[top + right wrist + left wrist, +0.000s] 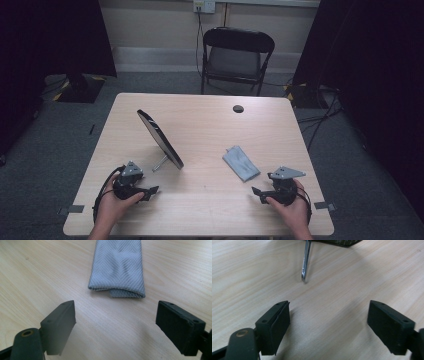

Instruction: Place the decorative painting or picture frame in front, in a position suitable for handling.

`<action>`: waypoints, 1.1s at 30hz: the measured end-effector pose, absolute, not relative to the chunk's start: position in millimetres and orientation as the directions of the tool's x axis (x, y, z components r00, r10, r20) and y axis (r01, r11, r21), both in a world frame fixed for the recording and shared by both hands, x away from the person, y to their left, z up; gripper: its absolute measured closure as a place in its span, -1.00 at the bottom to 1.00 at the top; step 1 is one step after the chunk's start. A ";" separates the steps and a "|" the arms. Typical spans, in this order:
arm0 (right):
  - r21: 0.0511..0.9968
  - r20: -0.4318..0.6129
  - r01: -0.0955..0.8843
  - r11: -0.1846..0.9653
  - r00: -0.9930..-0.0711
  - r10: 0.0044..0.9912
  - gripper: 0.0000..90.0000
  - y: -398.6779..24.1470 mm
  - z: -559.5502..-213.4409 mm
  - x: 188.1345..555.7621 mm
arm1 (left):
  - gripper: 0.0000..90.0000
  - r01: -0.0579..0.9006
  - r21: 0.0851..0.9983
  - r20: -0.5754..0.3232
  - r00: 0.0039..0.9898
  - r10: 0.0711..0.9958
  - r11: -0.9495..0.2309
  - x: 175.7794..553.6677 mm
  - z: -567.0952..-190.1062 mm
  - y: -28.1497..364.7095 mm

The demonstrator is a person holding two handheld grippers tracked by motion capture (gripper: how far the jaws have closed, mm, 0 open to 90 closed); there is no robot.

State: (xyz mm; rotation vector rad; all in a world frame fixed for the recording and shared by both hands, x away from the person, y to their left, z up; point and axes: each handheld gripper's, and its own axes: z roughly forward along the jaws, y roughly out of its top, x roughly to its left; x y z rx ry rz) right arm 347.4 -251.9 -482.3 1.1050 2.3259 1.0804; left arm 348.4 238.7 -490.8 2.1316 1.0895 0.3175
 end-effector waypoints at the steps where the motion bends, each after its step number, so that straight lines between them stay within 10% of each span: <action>1: 0.760 0.012 0.507 0.406 -0.636 0.772 -0.65 -252.3 -482.1 347.7 | -0.62 0.608 0.697 -0.108 0.613 0.782 -0.381 348.2 -490.4 237.8; 12: 0.763 0.012 0.502 0.407 -0.641 0.768 -0.64 -248.3 -479.8 350.0 | -0.59 0.603 0.723 -0.145 0.608 0.780 -0.336 353.4 -480.8 224.4; 21: 0.763 0.015 0.506 0.401 -0.635 0.773 -0.63 -251.4 -479.9 350.6 | -0.06 0.570 0.751 -0.134 0.626 0.769 -0.333 368.6 -482.8 211.3; 33: 0.763 0.003 0.503 0.406 -0.630 0.776 -0.62 -253.5 -478.2 351.1 | -0.21 0.598 0.738 -0.138 0.587 0.797 -0.313 391.0 -494.2 215.6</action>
